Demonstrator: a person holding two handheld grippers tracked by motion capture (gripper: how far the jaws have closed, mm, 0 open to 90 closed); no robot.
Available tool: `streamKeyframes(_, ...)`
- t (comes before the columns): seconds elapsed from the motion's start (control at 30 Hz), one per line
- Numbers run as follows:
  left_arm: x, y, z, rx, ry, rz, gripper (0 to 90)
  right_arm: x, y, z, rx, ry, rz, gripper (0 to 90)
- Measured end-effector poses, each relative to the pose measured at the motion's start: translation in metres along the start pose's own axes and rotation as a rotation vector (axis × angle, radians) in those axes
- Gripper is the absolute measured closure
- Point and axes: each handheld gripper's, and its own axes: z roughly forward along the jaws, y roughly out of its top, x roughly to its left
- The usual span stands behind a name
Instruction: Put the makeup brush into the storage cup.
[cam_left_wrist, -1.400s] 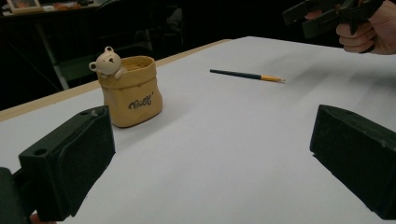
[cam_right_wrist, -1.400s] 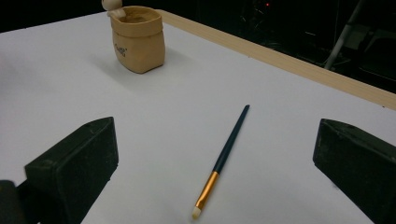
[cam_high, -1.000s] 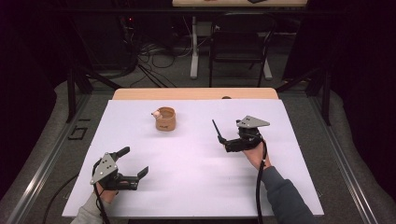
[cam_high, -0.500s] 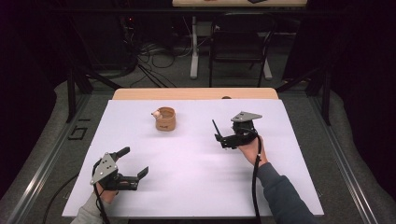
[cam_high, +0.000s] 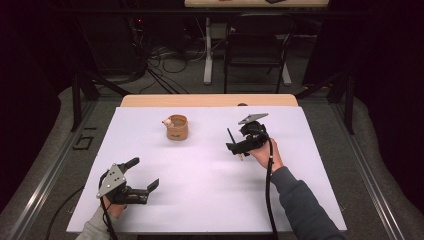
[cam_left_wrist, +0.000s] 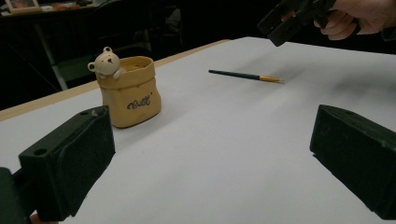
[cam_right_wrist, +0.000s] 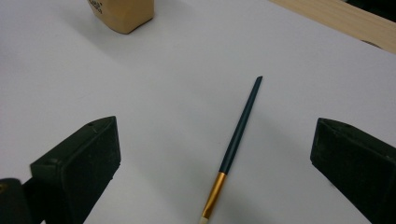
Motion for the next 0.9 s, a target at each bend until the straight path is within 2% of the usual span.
streamKeyframes(0.03,0.000,0.000,0.000,0.000,0.000,0.000,0.0,0.000,0.000,0.000,0.000,0.000,0.000,1.3)
streamKeyframes(0.2,0.000,0.000,0.000,0.001,-0.001,-0.001,0.0,-0.003,0.006,0.008,0.070,-0.007,0.012,4.1)
streamKeyframes(0.23,0.000,0.000,0.000,0.001,-0.002,0.000,0.0,-0.004,0.006,0.010,0.065,-0.008,0.016,4.1)
streamKeyframes(0.27,0.000,0.000,0.000,0.001,-0.002,0.000,0.0,-0.004,0.008,0.010,0.097,-0.009,0.018,4.1)
streamKeyframes(0.3,0.000,0.000,0.000,0.001,-0.002,0.000,0.0,-0.005,0.008,0.013,0.086,-0.014,0.021,3.7)
streamKeyframes(0.33,0.000,0.000,0.000,0.000,-0.002,-0.003,0.0,-0.006,0.010,0.013,0.122,-0.022,0.028,3.2)
streamKeyframes(0.37,0.000,0.000,0.000,0.001,-0.001,0.000,0.0,-0.006,0.010,0.015,0.108,-0.031,0.032,3.2)
streamKeyframes(0.4,0.000,0.000,0.001,-0.001,-0.001,-0.004,0.0,-0.007,0.011,0.015,0.142,-0.040,0.028,2.9)
streamKeyframes(0.43,0.000,0.000,0.001,-0.001,-0.001,-0.004,0.0,-0.008,0.010,0.019,0.113,-0.034,0.044,1.3)
streamKeyframes(0.47,-0.001,0.000,0.001,0.001,0.000,-0.004,0.0,-0.008,0.011,0.020,0.123,-0.038,0.052,0.6)
streamKeyframes(0.53,-0.001,0.000,0.001,0.000,0.000,-0.004,0.0,-0.010,0.016,0.018,0.216,-0.048,0.051,0.0)
streamKeyframes(0.63,0.000,0.000,0.001,0.000,0.001,-0.004,0.0,-0.010,0.017,0.024,0.193,-0.047,0.058,0.0)
streamKeyframes(0.67,0.000,0.000,0.001,0.001,0.003,-0.004,0.0,-0.010,0.018,0.025,0.215,-0.048,0.056,0.0)
streamKeyframes(0.7,0.000,0.000,0.001,0.001,0.002,-0.004,0.0,-0.010,0.020,0.024,0.273,-0.042,0.049,0.0)
streamKeyframes(0.73,0.000,0.000,0.001,0.002,0.002,-0.004,0.0,-0.011,0.022,0.024,0.304,-0.046,0.049,0.0)
streamKeyframes(0.83,-0.001,0.000,0.001,0.000,-0.001,-0.004,0.0,-0.012,0.023,0.029,0.277,-0.050,0.064,4.6)
streamKeyframes(0.9,-0.001,0.000,0.001,0.000,-0.001,-0.005,0.0,-0.012,0.025,0.029,0.282,-0.053,0.069,5.1)
